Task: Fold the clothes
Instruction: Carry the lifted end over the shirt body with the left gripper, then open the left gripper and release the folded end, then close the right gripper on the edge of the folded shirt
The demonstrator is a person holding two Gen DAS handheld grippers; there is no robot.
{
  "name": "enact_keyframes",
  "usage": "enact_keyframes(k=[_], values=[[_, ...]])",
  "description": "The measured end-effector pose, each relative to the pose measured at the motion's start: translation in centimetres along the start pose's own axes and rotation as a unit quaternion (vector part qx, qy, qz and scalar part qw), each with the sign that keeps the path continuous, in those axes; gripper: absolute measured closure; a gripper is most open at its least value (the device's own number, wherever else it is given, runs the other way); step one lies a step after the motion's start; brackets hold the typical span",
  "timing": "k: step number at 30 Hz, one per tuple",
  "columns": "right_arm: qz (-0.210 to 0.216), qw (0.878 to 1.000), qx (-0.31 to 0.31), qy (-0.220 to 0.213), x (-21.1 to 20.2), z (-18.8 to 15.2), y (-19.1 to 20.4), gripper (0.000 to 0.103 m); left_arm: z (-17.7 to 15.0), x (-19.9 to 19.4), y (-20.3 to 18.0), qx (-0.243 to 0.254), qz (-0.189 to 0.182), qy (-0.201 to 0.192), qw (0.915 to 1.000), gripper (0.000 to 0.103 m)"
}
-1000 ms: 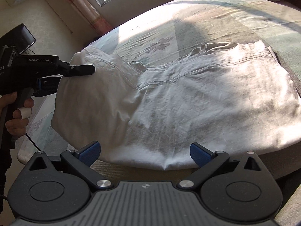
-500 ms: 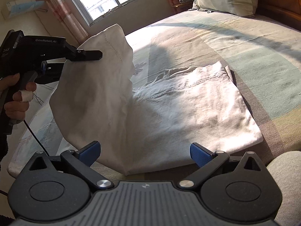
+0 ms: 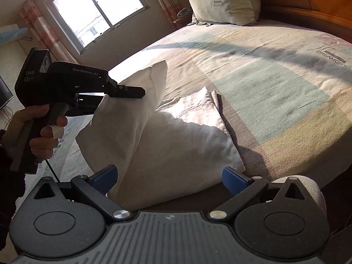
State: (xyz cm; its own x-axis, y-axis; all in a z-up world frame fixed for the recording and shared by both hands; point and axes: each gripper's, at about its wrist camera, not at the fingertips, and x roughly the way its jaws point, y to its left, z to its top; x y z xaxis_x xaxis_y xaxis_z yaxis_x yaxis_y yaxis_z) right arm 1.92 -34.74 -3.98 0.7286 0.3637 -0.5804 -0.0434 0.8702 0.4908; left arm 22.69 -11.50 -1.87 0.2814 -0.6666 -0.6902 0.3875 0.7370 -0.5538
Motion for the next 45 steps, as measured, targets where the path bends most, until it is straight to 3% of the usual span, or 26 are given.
enact_keyframes(k=[16, 21, 22, 26, 29, 32, 34, 36, 41, 45], values=[[-0.005, 1.0, 0.012, 0.01, 0.3, 0.2, -1.7, 0.0, 1.1, 7.1, -0.8, -0.021, 0.005, 0.031, 0.9993, 0.094], [0.002, 1.0, 0.021, 0.015, 0.3, 0.2, -2.3, 0.0, 0.8, 5.9, -1.0, -0.002, -0.004, 0.019, 0.9998, 0.091], [0.007, 1.0, 0.024, 0.016, 0.3, 0.2, -2.5, 0.0, 0.7, 5.3, -1.1, 0.009, 0.0, 0.015, 0.9998, 0.089], [0.044, 0.997, 0.061, 0.027, 1.3, 0.5, -3.9, 0.0, -0.7, 1.9, -1.1, 0.094, 0.049, 0.002, 0.9944, 0.062], [0.072, 0.992, 0.097, 0.034, 2.4, 0.6, -5.1, 0.0, -3.3, -0.6, -1.2, 0.157, 0.093, -0.009, 0.9832, 0.052], [0.1, 0.985, 0.132, 0.041, 3.4, 0.6, -6.3, 0.0, -6.4, -2.8, -1.1, 0.201, 0.123, -0.02, 0.9717, 0.035], [0.107, 0.985, 0.129, 0.039, 4.0, 0.8, -6.6, 0.0, -8.6, -4.1, -1.0, 0.223, 0.137, -0.027, 0.9647, 0.032], [0.104, 0.987, 0.118, 0.04, 4.9, 1.5, -6.7, 0.0, -10.3, -4.6, -0.9, 0.223, 0.143, -0.028, 0.9639, 0.032], [0.12, 0.982, 0.127, 0.065, 8.0, 3.4, -7.7, 0.0, -12.9, -5.2, -0.4, 0.185, 0.14, -0.047, 0.9717, 0.032], [0.144, 0.977, 0.139, 0.08, 10.2, 4.5, -7.8, 0.0, -13.6, -5.0, -0.2, 0.171, 0.143, -0.053, 0.9733, 0.031]])
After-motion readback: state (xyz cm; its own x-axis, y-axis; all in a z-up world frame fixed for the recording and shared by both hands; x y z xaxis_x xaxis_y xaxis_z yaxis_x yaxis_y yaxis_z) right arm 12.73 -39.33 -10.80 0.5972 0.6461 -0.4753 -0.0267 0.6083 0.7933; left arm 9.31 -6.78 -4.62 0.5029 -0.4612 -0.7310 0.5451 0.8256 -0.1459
